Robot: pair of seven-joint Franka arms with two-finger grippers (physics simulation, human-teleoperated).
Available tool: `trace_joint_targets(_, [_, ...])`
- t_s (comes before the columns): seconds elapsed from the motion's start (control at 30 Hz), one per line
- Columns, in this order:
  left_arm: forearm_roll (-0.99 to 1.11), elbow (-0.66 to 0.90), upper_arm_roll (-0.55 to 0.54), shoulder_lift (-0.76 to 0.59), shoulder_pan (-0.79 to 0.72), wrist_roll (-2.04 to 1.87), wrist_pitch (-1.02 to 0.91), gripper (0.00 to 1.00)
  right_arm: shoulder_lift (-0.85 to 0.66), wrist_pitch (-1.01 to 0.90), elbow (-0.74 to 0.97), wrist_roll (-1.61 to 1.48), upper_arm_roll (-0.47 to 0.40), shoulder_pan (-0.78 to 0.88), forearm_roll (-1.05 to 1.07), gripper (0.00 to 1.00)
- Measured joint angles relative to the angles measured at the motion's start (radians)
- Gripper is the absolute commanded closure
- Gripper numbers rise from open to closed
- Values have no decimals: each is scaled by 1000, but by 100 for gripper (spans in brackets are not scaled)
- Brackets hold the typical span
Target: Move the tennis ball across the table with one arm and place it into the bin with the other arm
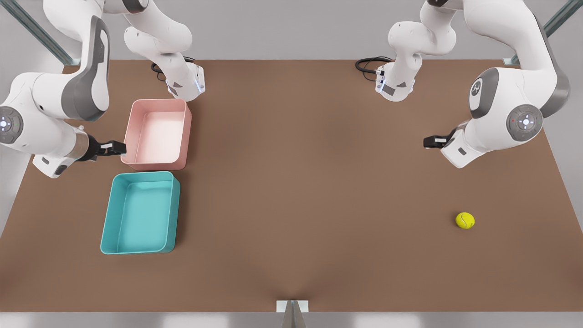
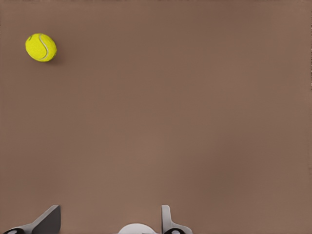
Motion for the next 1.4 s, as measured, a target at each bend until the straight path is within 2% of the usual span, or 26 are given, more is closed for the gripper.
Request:
trace_joint_targets(0.07, [0, 0, 0, 1, 1, 2, 12, 0, 1, 16, -1, 4, 0, 0, -2, 0])
trace_joint_targets(0.1, [0, 0, 2, 6, 1, 3, 16, 16, 2, 22, -2, 5, 0, 0, -3, 0])
trace_joint_targets(0.13, [2, 5, 3, 31, 6, 5, 21, 76, 2, 27, -3, 7, -1, -1, -3, 0])
trace_joint_targets(0.17, [4, 59, 3, 110, 22, 13, 28, 79, 4, 31, -3, 8, -1, -1, -3, 0])
trace_joint_targets(0.27, [19, 182, 1, 362, 128, 84, 109, 79, 8, 39, -4, 12, -1, -3, -3, 0])
trace_joint_targets(0.4, [22, 196, 3, 499, 250, 342, 293, 79, 13, 44, -10, 16, -1, -2, -3, 0])
trace_joint_targets(0.57, [11, 194, 4, 570, 363, 780, 443, 79, 13, 50, -17, 20, -1, -3, -3, 0])
trace_joint_targets(0.87, [14, 200, 9, 659, 422, 1391, 656, 79, 16, 54, -35, 20, -1, -3, -4, 0])
trace_joint_targets(1.07, [26, 192, 10, 719, 451, 1657, 754, 79, 20, 55, -37, 19, -1, -2, -5, 0])
trace_joint_targets(1.4, [76, 148, 21, 746, 440, 1915, 806, 79, 22, 56, -47, 6, -1, -3, -4, 0])
